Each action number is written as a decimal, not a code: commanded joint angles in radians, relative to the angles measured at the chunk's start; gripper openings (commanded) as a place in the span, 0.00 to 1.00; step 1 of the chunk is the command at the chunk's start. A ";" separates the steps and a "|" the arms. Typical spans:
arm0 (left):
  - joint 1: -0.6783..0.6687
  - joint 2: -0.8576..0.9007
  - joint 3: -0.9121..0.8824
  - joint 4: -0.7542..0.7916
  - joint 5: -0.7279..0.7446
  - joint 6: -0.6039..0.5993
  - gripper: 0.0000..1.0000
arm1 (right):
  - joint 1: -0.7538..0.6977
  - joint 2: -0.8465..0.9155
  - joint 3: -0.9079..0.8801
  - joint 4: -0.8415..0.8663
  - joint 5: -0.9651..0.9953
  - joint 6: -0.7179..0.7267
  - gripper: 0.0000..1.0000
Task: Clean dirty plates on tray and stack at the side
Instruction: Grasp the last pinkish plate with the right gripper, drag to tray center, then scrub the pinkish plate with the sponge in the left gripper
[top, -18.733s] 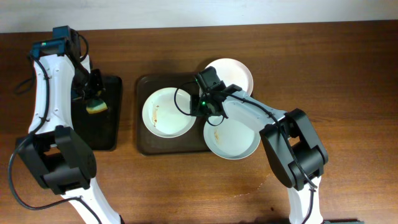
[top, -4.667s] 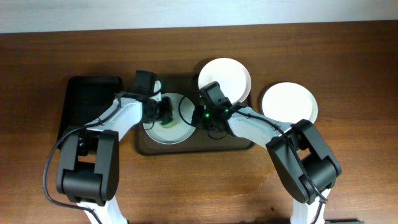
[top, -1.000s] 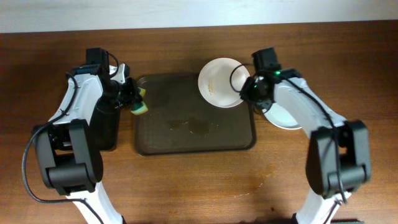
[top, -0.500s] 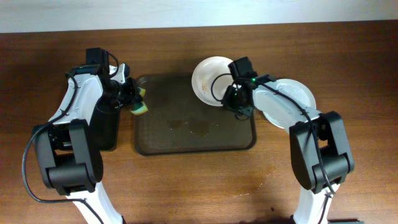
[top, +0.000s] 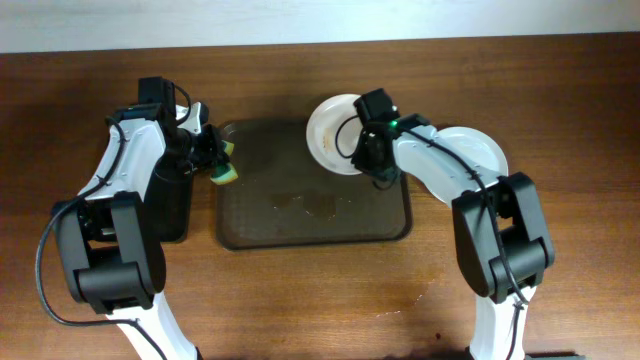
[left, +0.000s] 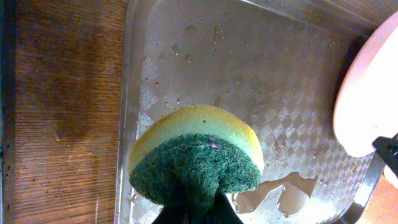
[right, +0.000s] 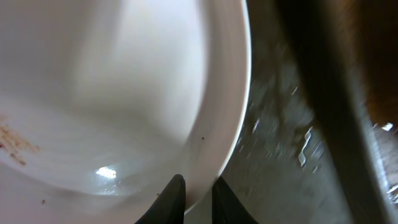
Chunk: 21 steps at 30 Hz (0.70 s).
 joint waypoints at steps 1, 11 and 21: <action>-0.005 0.002 0.010 0.000 0.000 0.016 0.01 | 0.082 0.003 -0.006 -0.040 -0.006 -0.016 0.17; -0.005 0.002 0.010 -0.011 0.000 0.016 0.01 | 0.096 -0.031 0.256 -0.217 -0.148 -0.333 0.29; -0.005 0.002 0.010 -0.007 -0.018 0.016 0.01 | 0.009 0.158 0.280 -0.142 -0.396 -0.618 0.39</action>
